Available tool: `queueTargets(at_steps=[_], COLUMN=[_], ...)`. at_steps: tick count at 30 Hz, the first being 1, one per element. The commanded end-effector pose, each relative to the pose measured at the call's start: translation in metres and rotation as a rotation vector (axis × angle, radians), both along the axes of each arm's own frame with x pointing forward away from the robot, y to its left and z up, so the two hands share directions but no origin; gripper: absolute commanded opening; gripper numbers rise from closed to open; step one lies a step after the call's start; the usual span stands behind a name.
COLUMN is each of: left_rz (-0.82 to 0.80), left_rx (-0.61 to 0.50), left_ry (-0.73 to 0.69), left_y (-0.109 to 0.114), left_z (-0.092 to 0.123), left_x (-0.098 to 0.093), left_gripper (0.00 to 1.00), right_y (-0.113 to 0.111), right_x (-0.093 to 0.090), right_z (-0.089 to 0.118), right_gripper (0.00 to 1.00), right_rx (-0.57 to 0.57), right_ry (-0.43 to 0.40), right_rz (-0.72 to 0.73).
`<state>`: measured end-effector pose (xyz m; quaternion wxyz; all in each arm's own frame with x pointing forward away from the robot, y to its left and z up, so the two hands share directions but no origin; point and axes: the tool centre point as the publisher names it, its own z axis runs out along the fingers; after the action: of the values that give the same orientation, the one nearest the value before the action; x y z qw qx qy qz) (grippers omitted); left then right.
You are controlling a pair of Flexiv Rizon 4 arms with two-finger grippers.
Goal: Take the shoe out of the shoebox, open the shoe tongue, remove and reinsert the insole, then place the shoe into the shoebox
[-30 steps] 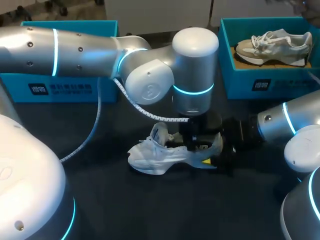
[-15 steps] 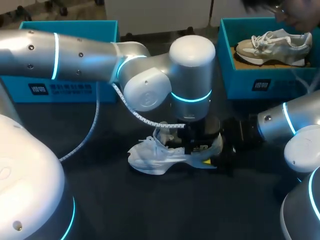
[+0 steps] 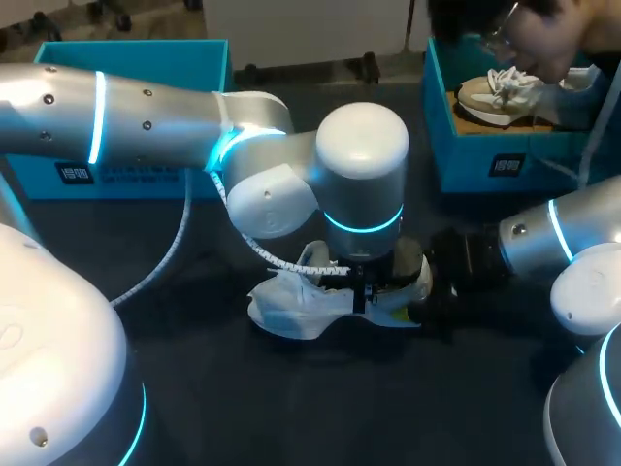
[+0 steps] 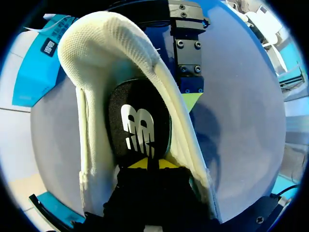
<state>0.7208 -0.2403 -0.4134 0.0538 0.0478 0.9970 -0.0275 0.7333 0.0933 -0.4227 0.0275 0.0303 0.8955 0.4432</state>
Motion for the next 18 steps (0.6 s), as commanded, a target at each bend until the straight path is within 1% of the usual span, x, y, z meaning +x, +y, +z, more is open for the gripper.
queueTargets(at_steps=[1,7,10,18], left_rz=[0.03,0.055,0.049,0.041], left_rx=[-0.015,-0.029,-0.052,-0.055], left_ry=[0.011,0.011,0.021,0.002], left_y=[0.004,0.009,0.01,0.01], left_z=[-0.032,-0.023,-0.017,-0.004], left_x=[0.004,0.008,0.008,0.008], left_gripper=[0.0,0.0,0.0,0.0], right_y=[0.005,0.005,0.005,0.005], right_x=[0.0,0.0,0.0,0.0], right_z=[-0.002,-0.002,-0.002,-0.002], right_gripper=[0.0,0.0,0.0,0.0], right_rx=[-0.006,-0.006,-0.006,-0.006], right_ry=[-0.001,-0.001,-0.001,-0.001], right_rz=[-0.003,-0.003,-0.003,-0.003])
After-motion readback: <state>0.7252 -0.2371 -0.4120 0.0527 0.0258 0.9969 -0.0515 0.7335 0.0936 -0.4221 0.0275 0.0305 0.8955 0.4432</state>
